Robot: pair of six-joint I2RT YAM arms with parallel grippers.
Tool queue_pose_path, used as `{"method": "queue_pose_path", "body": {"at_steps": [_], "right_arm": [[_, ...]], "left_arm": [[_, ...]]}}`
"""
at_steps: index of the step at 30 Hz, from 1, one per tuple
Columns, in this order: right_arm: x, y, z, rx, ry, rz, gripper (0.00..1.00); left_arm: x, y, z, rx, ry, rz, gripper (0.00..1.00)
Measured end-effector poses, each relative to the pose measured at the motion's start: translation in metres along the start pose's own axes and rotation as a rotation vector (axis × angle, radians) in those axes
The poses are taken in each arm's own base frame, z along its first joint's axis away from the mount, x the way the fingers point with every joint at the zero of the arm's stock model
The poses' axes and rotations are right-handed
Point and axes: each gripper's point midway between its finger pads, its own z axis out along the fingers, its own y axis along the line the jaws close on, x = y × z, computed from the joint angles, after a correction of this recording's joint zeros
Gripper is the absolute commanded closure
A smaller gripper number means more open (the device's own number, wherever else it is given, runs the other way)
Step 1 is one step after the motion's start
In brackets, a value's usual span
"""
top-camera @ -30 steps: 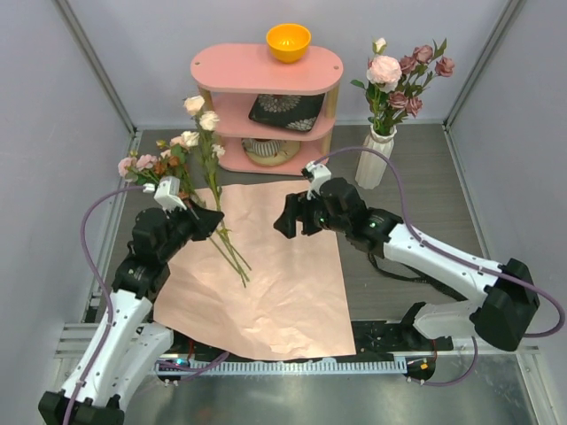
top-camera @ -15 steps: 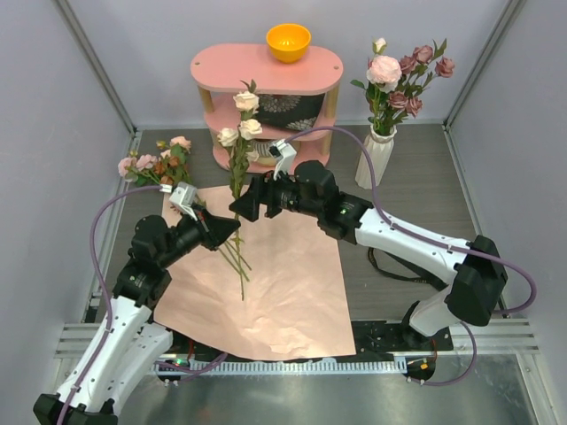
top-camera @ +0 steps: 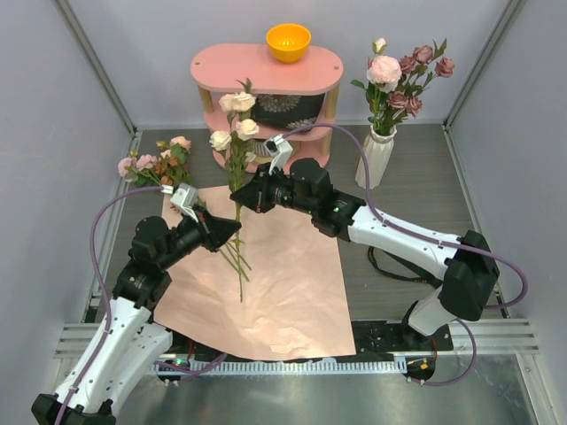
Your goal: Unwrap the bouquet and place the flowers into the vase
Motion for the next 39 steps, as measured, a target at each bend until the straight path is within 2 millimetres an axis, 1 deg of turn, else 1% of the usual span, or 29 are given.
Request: {"method": "queue_pose_path", "body": {"at_steps": [1, 2, 4, 5, 7, 9, 10, 12, 14, 15, 16, 17, 18, 19, 20, 22, 24, 26, 27, 29, 31, 35, 39], "right_arm": [[0.000, 0.001, 0.000, -0.001, -0.001, -0.002, 0.99], [0.000, 0.001, 0.000, 0.000, -0.002, -0.003, 0.99], [0.000, -0.005, 0.000, 0.028, -0.006, -0.012, 0.99], [0.000, -0.010, 0.000, 0.049, -0.006, -0.017, 0.99], [-0.002, -0.028, -0.005, 0.125, -0.008, -0.024, 0.99], [-0.014, -0.051, -0.015, 0.194, -0.025, -0.023, 0.99], [-0.025, -0.066, -0.024, 0.234, -0.044, -0.021, 0.99], [-0.054, -0.098, -0.047, 0.325, -0.100, -0.017, 0.99], [-0.090, -0.131, -0.082, 0.431, -0.180, -0.029, 0.99], [-0.109, -0.145, -0.103, 0.496, -0.225, -0.048, 0.99], [-0.128, -0.156, -0.125, 0.565, -0.276, -0.073, 0.99], [-0.145, -0.160, -0.145, 0.624, -0.320, -0.103, 0.99], [-0.159, -0.160, -0.159, 0.662, -0.357, -0.133, 0.99], [-0.180, -0.153, -0.178, 0.703, -0.411, -0.191, 0.99], [-0.195, -0.148, -0.191, 0.730, -0.452, -0.231, 0.99], [-0.231, -0.130, -0.222, 0.779, -0.559, -0.332, 0.99], [-0.263, -0.119, -0.252, 0.834, -0.659, -0.422, 0.99], [-0.290, -0.115, -0.277, 0.900, -0.748, -0.514, 0.99], [-0.299, -0.117, -0.287, 0.935, -0.777, -0.549, 0.99], [-0.312, -0.123, -0.297, 0.987, -0.812, -0.596, 0.99], [-0.322, -0.134, -0.298, 1.023, -0.826, -0.642, 0.99], [-0.333, -0.152, -0.287, 1.042, -0.821, -0.737, 0.99], [-0.338, -0.160, -0.272, 1.027, -0.796, -0.825, 0.99]], "left_arm": [[0.000, 0.000, 0.000, -0.003, 0.000, 0.000, 0.62], [0.000, 0.001, 0.000, -0.006, -0.002, 0.004, 0.49], [-0.001, 0.003, 0.000, -0.016, -0.006, 0.012, 0.29], [-0.001, 0.004, 0.000, -0.025, -0.008, 0.008, 0.26], [-0.001, 0.008, 0.000, -0.048, -0.011, 0.008, 0.22], [0.000, 0.013, -0.001, -0.071, -0.008, 0.009, 0.20], [0.000, 0.015, -0.001, -0.081, -0.009, 0.009, 0.19], [0.001, 0.018, -0.001, -0.101, -0.007, 0.009, 0.19], [0.001, 0.021, -0.002, -0.117, -0.007, 0.007, 0.19], [0.001, 0.022, -0.002, -0.125, -0.007, 0.007, 0.19], [0.001, 0.023, -0.002, -0.131, -0.008, 0.007, 0.18], [0.001, 0.024, -0.002, -0.135, -0.008, 0.007, 0.19], [0.001, 0.025, -0.002, -0.139, -0.009, 0.008, 0.19], [0.001, 0.025, -0.002, -0.142, -0.009, 0.007, 0.19], [0.001, 0.025, -0.002, -0.144, -0.009, 0.007, 0.19], [0.001, 0.026, -0.002, -0.147, -0.009, 0.007, 0.19], [0.001, 0.026, -0.002, -0.147, -0.009, 0.007, 0.19], [0.001, 0.026, -0.002, -0.147, -0.008, 0.007, 0.19], [0.001, 0.026, -0.002, -0.148, -0.008, 0.007, 0.19], [0.001, 0.026, -0.002, -0.149, -0.008, 0.008, 0.19], [0.002, 0.027, -0.003, -0.152, -0.007, 0.010, 0.19], [0.001, 0.028, -0.003, -0.157, -0.009, 0.013, 0.19], [0.001, 0.029, -0.003, -0.159, -0.008, 0.020, 0.19]]}}
